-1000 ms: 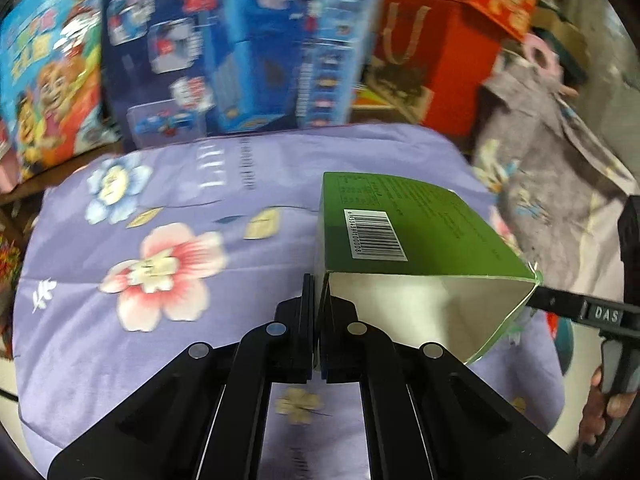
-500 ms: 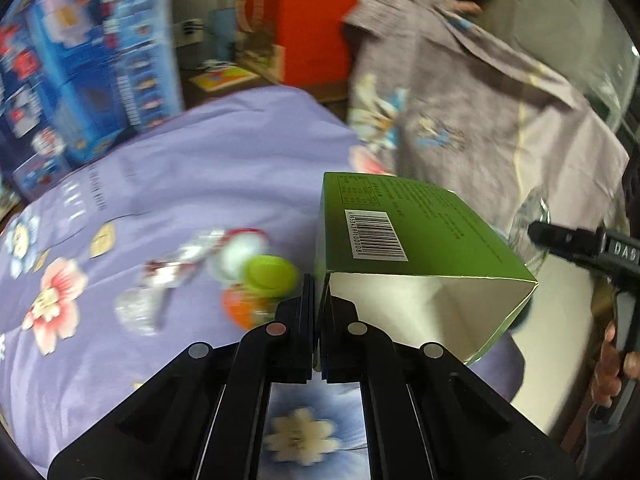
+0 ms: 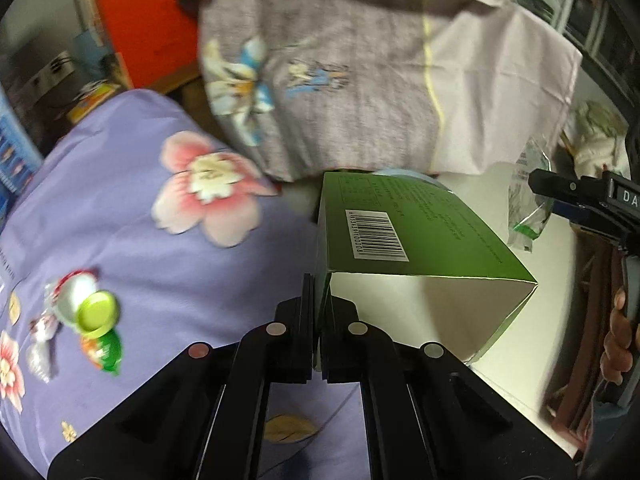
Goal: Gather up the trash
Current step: 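Carry the green box and mooncake packet over the bin with both tools, then open both tools to drop the box and packet into the bin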
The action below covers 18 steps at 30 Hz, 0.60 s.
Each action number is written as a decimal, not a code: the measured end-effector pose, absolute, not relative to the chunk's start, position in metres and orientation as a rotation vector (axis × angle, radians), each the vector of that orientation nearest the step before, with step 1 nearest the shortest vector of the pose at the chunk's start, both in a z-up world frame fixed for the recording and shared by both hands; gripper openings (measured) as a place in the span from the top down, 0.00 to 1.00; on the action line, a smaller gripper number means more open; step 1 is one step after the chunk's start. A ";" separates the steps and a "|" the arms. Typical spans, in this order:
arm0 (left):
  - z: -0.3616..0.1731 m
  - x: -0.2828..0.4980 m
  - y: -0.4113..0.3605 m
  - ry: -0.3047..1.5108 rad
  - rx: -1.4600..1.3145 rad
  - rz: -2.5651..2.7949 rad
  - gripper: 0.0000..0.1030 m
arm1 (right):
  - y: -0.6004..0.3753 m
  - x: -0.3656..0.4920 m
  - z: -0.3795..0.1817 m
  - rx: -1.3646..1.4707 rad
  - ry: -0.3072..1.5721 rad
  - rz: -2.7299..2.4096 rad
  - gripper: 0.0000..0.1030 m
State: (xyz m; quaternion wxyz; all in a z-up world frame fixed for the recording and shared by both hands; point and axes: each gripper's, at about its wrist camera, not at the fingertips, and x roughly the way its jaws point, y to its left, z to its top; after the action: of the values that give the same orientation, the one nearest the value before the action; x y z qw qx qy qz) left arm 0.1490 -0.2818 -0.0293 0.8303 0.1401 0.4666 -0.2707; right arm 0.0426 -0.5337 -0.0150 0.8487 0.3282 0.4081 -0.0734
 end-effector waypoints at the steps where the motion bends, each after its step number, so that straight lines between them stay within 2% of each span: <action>1: -0.032 0.149 -0.291 0.994 0.306 -0.585 0.97 | -0.538 0.042 -0.016 0.692 0.863 -0.161 0.48; 8: -0.055 0.158 -0.337 1.044 0.332 -0.643 0.97 | -0.556 0.045 -0.023 0.688 0.882 -0.200 0.48; 12: -0.071 0.163 -0.358 1.089 0.337 -0.679 0.90 | -0.562 0.049 -0.029 0.682 0.900 -0.221 0.48; 14: -0.077 0.165 -0.366 1.102 0.334 -0.688 0.75 | -0.564 0.050 -0.033 0.685 0.908 -0.226 0.48; 15: -0.078 0.165 -0.368 1.096 0.333 -0.685 0.72 | -0.565 0.052 -0.036 0.688 0.914 -0.230 0.48; 17: -0.079 0.167 -0.368 1.092 0.327 -0.684 0.52 | -0.565 0.054 -0.039 0.687 0.923 -0.233 0.48; 18: -0.078 0.167 -0.368 1.089 0.326 -0.680 0.48 | -0.564 0.055 -0.040 0.686 0.927 -0.232 0.47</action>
State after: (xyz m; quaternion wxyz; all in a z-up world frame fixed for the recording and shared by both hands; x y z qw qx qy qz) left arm 0.1672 -0.3680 -0.0783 0.7886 0.1512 0.5055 -0.3159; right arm 0.0554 -0.5643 -0.0403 0.8318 0.3237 0.4374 -0.1095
